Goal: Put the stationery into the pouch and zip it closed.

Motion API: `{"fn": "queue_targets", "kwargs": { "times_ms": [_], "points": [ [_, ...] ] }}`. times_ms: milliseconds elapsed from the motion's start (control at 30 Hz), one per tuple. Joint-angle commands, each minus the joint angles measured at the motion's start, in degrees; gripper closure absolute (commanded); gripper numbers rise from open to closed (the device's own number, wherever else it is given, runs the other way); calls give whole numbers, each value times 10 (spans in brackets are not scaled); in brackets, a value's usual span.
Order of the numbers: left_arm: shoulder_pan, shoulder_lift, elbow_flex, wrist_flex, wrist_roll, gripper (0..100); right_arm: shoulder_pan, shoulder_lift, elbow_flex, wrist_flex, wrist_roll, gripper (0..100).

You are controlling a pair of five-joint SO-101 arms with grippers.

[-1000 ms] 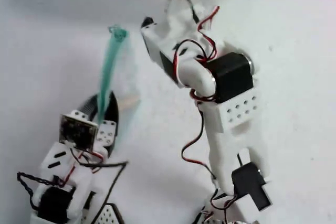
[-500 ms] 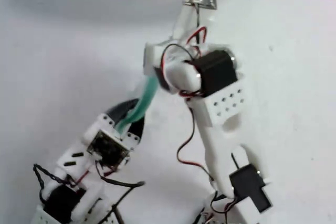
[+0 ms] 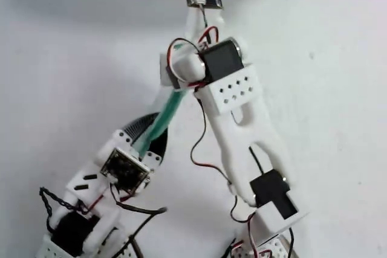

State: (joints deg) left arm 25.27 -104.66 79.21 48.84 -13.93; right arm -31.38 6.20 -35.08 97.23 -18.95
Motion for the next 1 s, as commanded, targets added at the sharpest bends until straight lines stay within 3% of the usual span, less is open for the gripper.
{"fn": "queue_targets", "kwargs": {
  "times_ms": [0,167,367,467,533,733,967],
  "points": [
    [-28,1,1,-2,34,844,22,-38,-36,-18,55,978],
    [-116,1,-50,36,140,764,62,-48,-55,-51,156,979],
    [-132,1,-135,127,142,755,129,17,-55,-61,249,979],
    [-133,1,-147,142,108,758,153,61,-55,-59,306,979],
    [-138,1,-142,141,96,759,171,87,-55,-59,349,979],
    [-205,1,-95,71,152,759,217,164,-55,-30,440,979],
    [-208,1,-39,13,159,759,243,273,-55,-37,580,979]
  ]
}}
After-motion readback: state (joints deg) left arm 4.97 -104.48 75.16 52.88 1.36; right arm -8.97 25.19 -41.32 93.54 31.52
